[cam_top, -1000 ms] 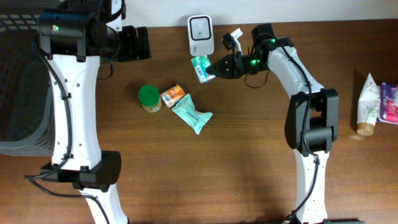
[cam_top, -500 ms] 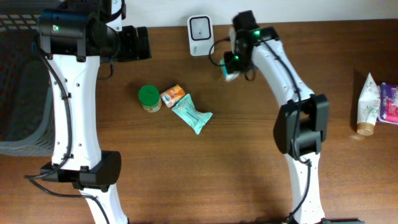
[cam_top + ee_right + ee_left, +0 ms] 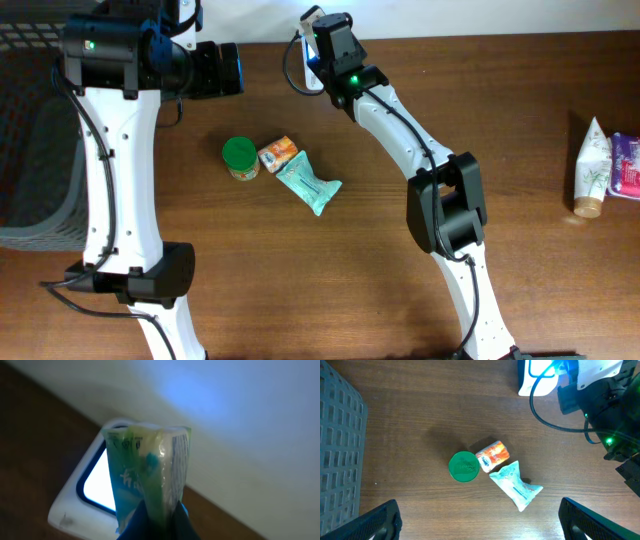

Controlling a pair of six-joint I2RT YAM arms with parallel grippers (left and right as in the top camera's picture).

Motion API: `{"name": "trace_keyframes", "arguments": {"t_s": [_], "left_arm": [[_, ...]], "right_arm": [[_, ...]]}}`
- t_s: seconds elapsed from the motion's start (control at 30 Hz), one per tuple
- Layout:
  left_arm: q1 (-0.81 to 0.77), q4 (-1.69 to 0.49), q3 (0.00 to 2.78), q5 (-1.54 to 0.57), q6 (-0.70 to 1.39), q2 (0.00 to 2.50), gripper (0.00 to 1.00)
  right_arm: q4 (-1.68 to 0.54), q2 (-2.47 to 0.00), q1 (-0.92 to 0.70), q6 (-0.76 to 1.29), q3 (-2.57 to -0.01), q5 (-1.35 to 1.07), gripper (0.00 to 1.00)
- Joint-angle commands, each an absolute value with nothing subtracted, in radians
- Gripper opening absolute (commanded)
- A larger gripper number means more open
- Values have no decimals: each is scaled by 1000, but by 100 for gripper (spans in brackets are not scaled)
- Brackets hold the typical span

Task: Scan the item barcode
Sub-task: 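Hold the green tissue pack up to the white scanner, then carry the tissue pack right and set it beside the Pantene tube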

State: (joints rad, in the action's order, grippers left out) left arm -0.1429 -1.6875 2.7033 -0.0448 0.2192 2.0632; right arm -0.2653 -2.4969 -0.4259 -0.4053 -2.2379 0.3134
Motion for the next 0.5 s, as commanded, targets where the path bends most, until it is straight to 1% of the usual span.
{"name": "trace_keyframes", "arguments": {"t_s": [0.0, 0.03, 0.13, 0.17, 0.23, 0.33, 0.43, 0.47], "left_arm": [[-142, -1688, 2714, -45, 204, 2049, 99], [-142, -1688, 2714, -45, 204, 2049, 99], [-142, -1688, 2714, -45, 204, 2049, 99], [-142, -1688, 2714, -45, 204, 2049, 99], [-142, -1688, 2714, -45, 204, 2049, 99], [-142, -1688, 2714, -45, 204, 2049, 99], [-142, -1688, 2714, -45, 204, 2049, 99], [-142, -1688, 2714, -45, 204, 2049, 99]], "right_arm": [[-236, -2480, -402, -242, -2267, 559, 4], [-250, -2467, -385, -187, -2267, 620, 4], [-485, -2436, -267, -59, -2268, 641, 4], [-648, -2436, -186, 23, -2268, 640, 4], [-813, -2436, -80, 126, -2268, 638, 4], [-1015, -2436, 110, 135, -2268, 587, 4], [-1100, -2443, 255, 136, -2256, 525, 4], [-1104, -2443, 282, 136, -2254, 505, 19]]}}
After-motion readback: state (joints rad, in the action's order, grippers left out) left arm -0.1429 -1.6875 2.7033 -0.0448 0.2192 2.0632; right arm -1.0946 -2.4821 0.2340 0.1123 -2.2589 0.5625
